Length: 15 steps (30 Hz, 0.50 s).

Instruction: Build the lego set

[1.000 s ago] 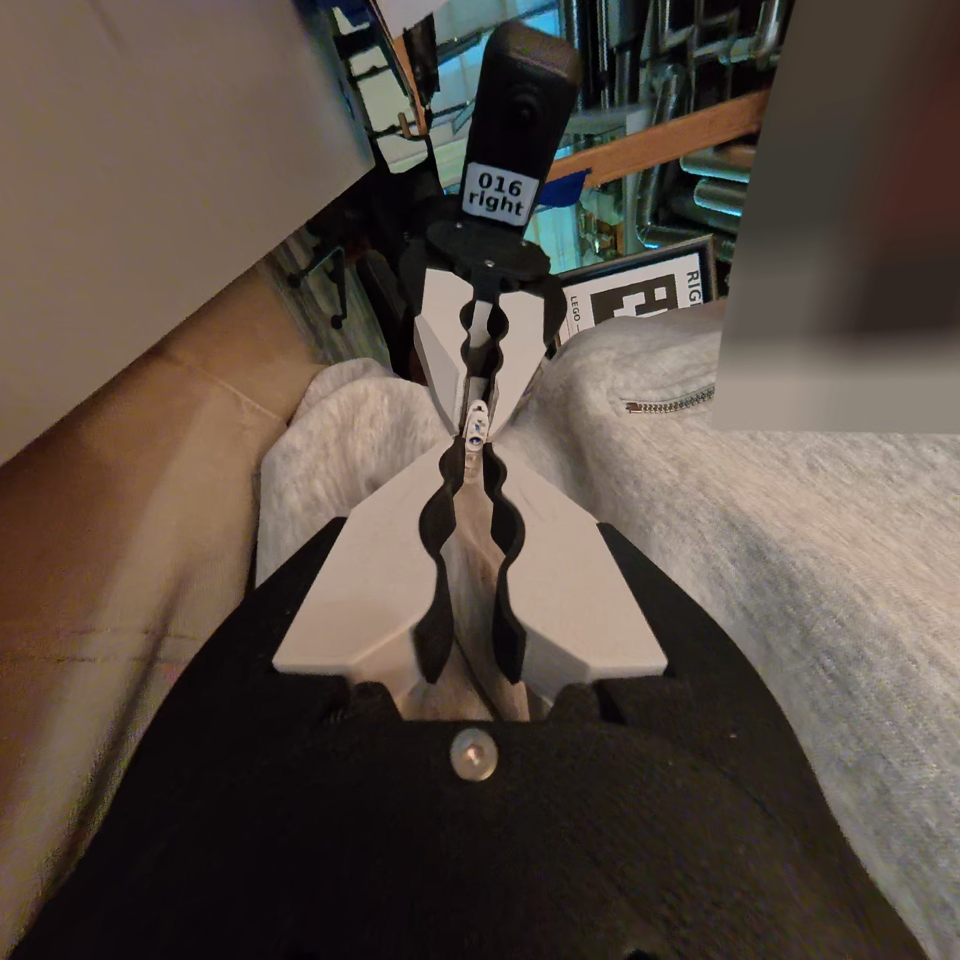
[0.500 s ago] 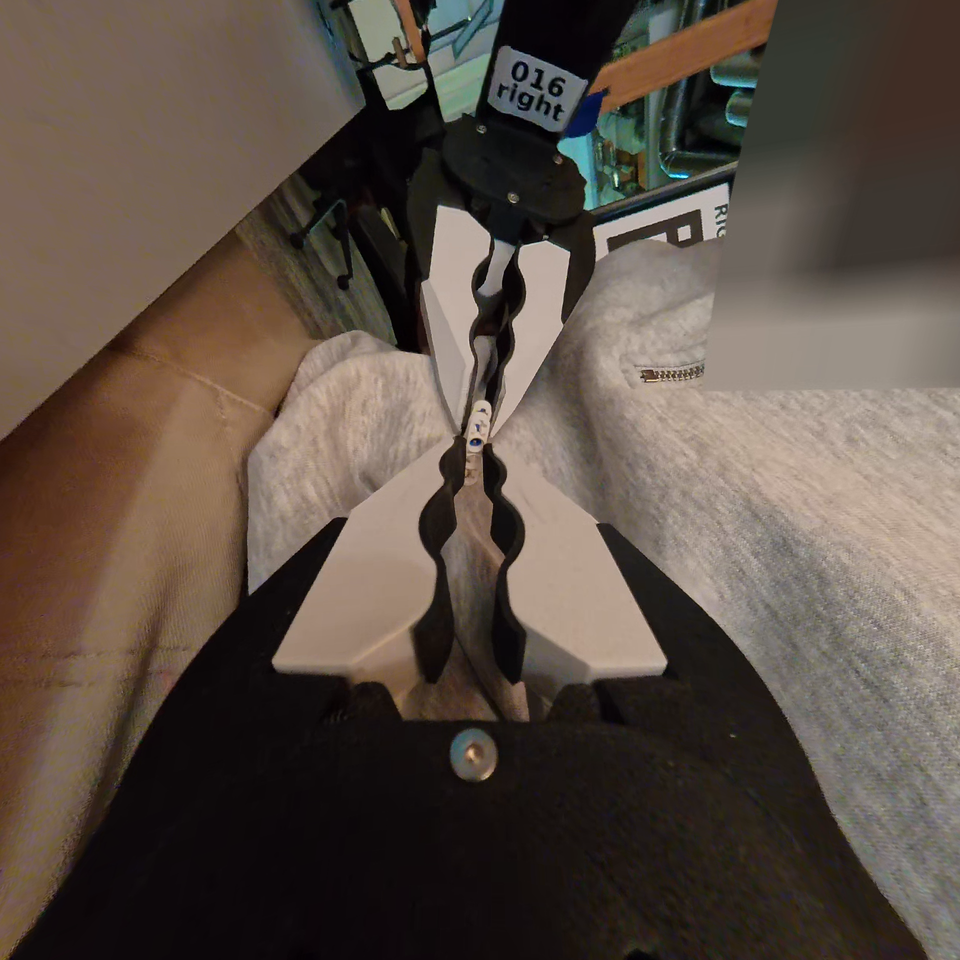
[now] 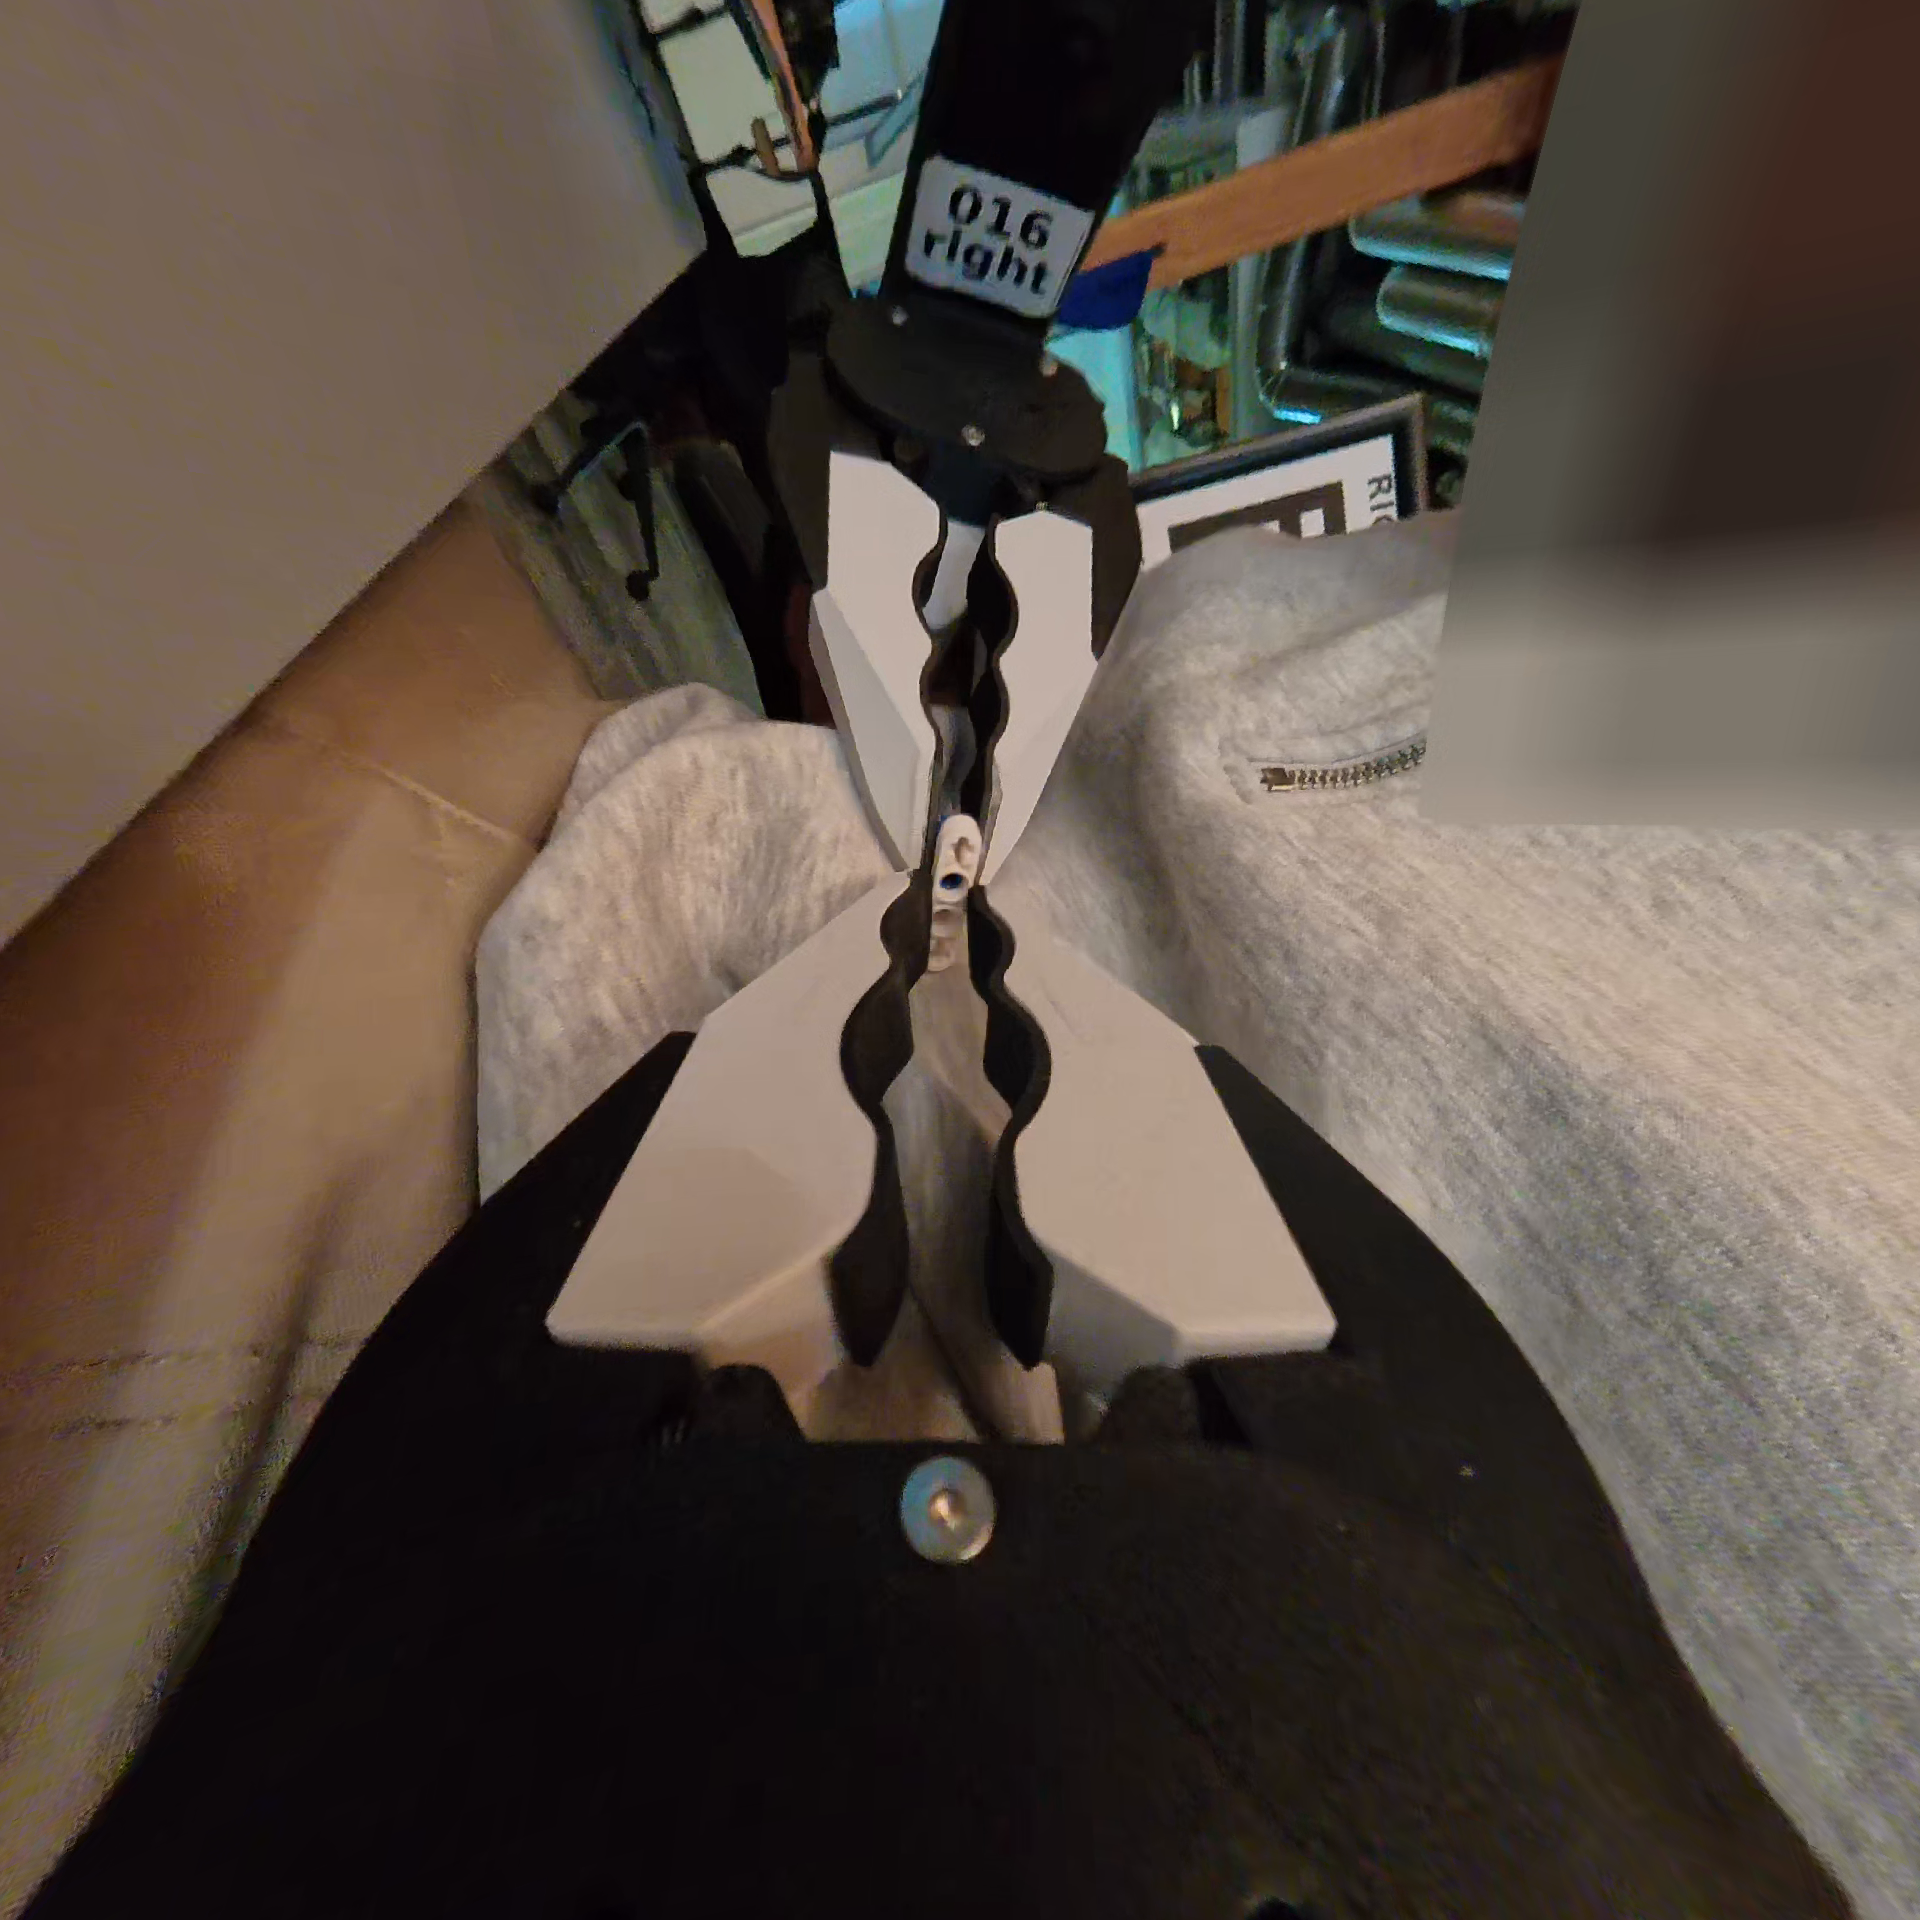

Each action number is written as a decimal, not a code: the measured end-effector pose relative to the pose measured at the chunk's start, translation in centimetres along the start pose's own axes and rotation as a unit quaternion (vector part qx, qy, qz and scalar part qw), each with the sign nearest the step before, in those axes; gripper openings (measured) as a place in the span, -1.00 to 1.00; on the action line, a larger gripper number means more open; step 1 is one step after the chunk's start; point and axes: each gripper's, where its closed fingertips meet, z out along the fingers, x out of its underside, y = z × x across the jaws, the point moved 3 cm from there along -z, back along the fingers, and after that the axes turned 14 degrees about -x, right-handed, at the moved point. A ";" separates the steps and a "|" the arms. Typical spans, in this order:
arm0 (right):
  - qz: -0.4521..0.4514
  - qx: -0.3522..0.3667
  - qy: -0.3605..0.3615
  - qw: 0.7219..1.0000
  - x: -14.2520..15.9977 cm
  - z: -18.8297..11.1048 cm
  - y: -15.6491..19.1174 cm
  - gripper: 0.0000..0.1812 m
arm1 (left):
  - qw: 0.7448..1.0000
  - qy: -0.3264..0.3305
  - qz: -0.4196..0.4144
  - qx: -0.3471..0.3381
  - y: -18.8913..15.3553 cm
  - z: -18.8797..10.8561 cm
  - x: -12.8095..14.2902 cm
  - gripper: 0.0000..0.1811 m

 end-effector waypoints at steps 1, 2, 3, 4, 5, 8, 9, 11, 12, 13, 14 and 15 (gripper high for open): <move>0.002 0.000 -0.017 1.000 -0.2 -0.2 -0.2 -0.94 | 1.000 -0.012 -0.001 -0.005 0.1 -0.1 -0.3 -0.95; 0.008 -0.006 -0.034 0.999 -0.3 -0.4 -0.2 -0.95 | 1.000 -0.025 0.000 -0.014 0.2 -0.2 -0.7 -0.94; 0.018 -0.013 -0.047 0.999 -0.4 -0.5 -0.3 -0.95 | 0.999 -0.031 0.005 -0.022 0.3 -0.3 -1.0 -0.88; 0.024 -0.014 -0.061 0.998 -0.5 -0.6 -0.4 -0.94 | 0.999 -0.028 0.013 -0.027 0.1 -0.2 -1.1 -0.80; 0.027 -0.015 -0.074 0.997 -0.6 -0.7 -0.5 -0.94 | 0.999 -0.025 0.022 -0.032 -0.1 -0.1 -1.1 -0.78; 0.031 -0.015 -0.096 0.995 -0.7 -0.9 -0.5 -0.95 | 0.998 -0.027 0.040 -0.051 -0.4 0.1 -1.0 -0.93; 0.032 -0.015 -0.101 0.994 -0.7 -0.9 -0.5 -0.95 | 0.998 -0.025 0.036 -0.050 -0.3 0.1 -1.0 -0.93; 0.031 -0.013 -0.104 0.994 -0.6 -0.9 -0.5 -0.95 | 0.998 -0.029 0.026 -0.048 -0.1 0.0 -1.1 -0.93; 0.029 -0.011 -0.105 0.994 -0.6 -1.0 -0.4 -0.95 | 0.998 -0.031 0.022 -0.047 -0.1 0.0 -1.0 -0.94; 0.027 -0.009 -0.105 0.994 -0.6 -1.0 -0.4 -0.95 | 0.998 -0.035 0.018 -0.046 0.0 0.0 -1.1 -0.94; 0.025 -0.009 -0.107 0.994 -0.7 -1.0 -0.3 -0.95 | 0.998 -0.040 0.015 -0.043 0.0 0.0 -1.1 -0.94; 0.021 -0.007 -0.111 0.994 -0.9 -1.1 -0.3 -0.95 | 0.998 -0.047 0.013 -0.041 0.0 -0.1 -1.3 -0.94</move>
